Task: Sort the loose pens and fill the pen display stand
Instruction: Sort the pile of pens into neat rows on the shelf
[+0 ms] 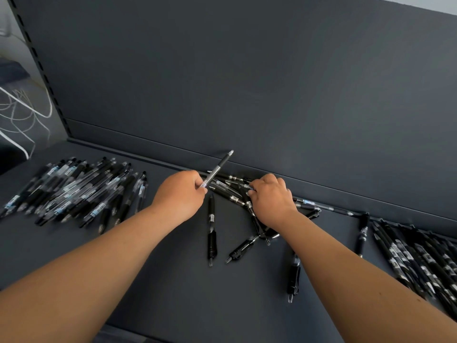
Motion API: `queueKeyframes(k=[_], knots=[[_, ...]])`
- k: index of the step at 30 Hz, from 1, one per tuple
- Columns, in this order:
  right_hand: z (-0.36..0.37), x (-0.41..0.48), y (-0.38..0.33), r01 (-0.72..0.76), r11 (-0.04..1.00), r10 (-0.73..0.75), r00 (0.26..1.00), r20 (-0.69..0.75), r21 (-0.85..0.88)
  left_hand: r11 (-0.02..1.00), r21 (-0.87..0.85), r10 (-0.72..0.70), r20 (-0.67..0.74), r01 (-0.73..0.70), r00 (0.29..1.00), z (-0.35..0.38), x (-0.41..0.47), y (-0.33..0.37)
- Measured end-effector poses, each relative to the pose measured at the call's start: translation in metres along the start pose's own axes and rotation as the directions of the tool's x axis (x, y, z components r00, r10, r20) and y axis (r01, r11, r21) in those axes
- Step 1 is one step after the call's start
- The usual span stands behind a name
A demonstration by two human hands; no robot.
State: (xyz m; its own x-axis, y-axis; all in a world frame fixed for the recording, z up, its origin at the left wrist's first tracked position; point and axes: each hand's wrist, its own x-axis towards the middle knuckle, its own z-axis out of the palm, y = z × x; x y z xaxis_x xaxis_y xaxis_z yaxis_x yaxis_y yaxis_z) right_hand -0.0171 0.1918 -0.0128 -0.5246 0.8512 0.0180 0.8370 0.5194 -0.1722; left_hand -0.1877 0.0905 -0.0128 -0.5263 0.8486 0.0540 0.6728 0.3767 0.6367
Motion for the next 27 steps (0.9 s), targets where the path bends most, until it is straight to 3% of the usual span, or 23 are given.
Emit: queueKeyframes(k=[11, 16, 19, 24, 27], knots=[[-0.002, 0.007, -0.005, 0.01, 1.0, -0.01, 0.999, 0.032, 0.001, 0.999, 0.019, -0.041, 0.016, 0.04, 0.999, 0.003, -0.008, -0.002], [-0.003, 0.005, -0.012, 0.074, 0.99, -0.063, 0.994, -0.087, 0.12, 0.997, 0.026, -0.074, -0.016, 0.074, 0.997, 0.002, -0.006, -0.004], [-0.004, 0.008, -0.023, 0.074, 0.978, -0.072, 0.997, -0.017, 0.193, 0.996, -0.002, -0.089, -0.005, 0.089, 0.996, 0.002, -0.006, -0.005], [-0.015, 0.015, -0.032, -0.012, 0.986, -0.012, 0.99, 0.143, 0.166, 0.992, -0.063, -0.111, 0.011, 0.112, 0.994, 0.001, -0.007, -0.007], [-0.018, 0.016, -0.037, -0.046, 0.982, 0.022, 0.991, 0.132, 0.185, 0.99, -0.079, -0.116, 0.013, 0.116, 0.993, -0.001, -0.008, -0.008]])
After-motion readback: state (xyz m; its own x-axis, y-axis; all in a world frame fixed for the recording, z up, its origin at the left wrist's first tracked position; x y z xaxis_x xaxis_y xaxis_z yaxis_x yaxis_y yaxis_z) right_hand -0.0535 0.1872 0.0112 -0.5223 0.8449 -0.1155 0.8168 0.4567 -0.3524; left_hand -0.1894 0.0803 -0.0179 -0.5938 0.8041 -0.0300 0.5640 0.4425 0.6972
